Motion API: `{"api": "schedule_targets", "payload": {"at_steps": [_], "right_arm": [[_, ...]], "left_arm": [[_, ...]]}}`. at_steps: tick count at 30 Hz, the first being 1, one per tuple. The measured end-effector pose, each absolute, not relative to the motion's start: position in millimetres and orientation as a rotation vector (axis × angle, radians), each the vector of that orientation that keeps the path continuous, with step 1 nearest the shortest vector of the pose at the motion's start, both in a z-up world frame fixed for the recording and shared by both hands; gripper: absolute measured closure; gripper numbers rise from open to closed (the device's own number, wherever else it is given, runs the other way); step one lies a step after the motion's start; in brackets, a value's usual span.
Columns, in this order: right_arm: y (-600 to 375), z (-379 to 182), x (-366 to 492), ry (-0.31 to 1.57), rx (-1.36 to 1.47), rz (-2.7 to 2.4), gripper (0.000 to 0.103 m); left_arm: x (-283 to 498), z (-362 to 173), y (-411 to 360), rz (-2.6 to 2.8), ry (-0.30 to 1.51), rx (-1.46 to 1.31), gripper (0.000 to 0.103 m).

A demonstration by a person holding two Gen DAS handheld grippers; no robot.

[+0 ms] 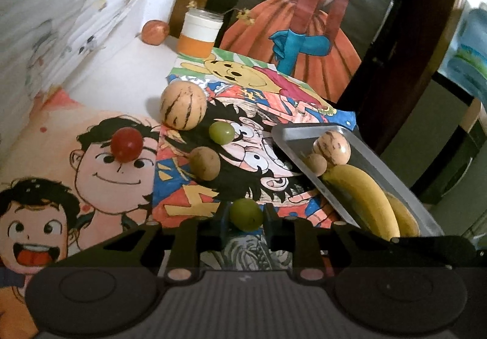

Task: Organize fruits
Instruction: 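Carry the tomato over the metal tray with the right tool while the left tool carries the grape there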

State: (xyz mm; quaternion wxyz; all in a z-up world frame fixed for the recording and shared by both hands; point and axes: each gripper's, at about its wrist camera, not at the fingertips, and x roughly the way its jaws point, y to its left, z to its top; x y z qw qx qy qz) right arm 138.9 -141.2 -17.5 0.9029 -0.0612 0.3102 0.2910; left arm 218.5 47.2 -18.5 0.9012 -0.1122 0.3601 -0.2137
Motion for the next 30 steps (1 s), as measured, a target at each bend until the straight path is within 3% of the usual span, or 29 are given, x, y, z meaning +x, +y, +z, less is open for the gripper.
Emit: {"api": "schedule_targets", "payload": {"at_steps": [14,30], "right_arm": [[-191.9,5.6,108.2,0.562,-0.010,0.539,0.071],[-300.7,-1.7,81.2,0.526,0.112,0.318,0.071]], "left_arm": [[188.7,2.0,23.5,-0.424,0.704,-0.334,0.077],[161.2,12.1,-73.2,-0.491,0.677,-0.277,0.077]]}}
